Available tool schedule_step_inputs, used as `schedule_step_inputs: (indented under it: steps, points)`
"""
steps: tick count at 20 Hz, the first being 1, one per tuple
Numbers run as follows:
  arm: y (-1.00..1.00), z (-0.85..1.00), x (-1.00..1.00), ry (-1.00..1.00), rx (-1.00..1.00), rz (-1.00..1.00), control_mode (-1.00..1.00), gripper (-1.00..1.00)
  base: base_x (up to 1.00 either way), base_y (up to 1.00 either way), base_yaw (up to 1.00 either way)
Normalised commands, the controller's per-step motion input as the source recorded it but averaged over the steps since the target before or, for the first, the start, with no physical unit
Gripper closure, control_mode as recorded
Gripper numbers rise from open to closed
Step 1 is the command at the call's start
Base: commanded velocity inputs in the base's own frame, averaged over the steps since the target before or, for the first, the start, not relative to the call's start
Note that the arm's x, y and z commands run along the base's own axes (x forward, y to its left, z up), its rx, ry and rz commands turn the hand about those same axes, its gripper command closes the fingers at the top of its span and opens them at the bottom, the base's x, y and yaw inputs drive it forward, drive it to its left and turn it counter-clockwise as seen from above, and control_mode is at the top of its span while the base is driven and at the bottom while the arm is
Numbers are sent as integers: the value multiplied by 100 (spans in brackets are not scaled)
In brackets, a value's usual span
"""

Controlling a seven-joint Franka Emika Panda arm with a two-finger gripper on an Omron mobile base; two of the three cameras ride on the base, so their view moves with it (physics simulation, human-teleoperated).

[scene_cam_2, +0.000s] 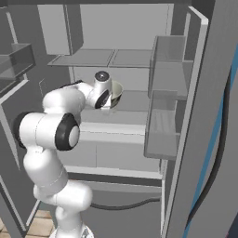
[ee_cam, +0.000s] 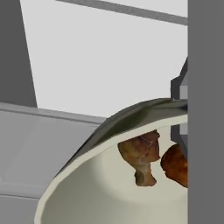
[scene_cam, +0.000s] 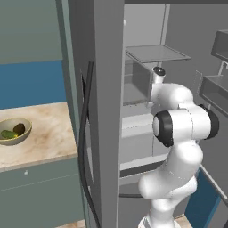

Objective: Place the bowl with the cucumber and avocado on the top shelf of the fridge. Place the bowl with the chicken drumsticks on the second highest shelf of the fridge.

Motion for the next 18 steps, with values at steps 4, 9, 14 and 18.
schedule_step_inputs:
  steps: [4,9,14,18]
  points:
    - [0,-50,90,0,-7,0,-100,100,0,0,0]
    - [1,-21,57,0,-6,0,-100,100,0,0,0]
    - [5,0,6,0,-1,-1,-100,-100,0,0,0]
    - [0,0,-89,-13,0,0,-100,-100,0,0,0]
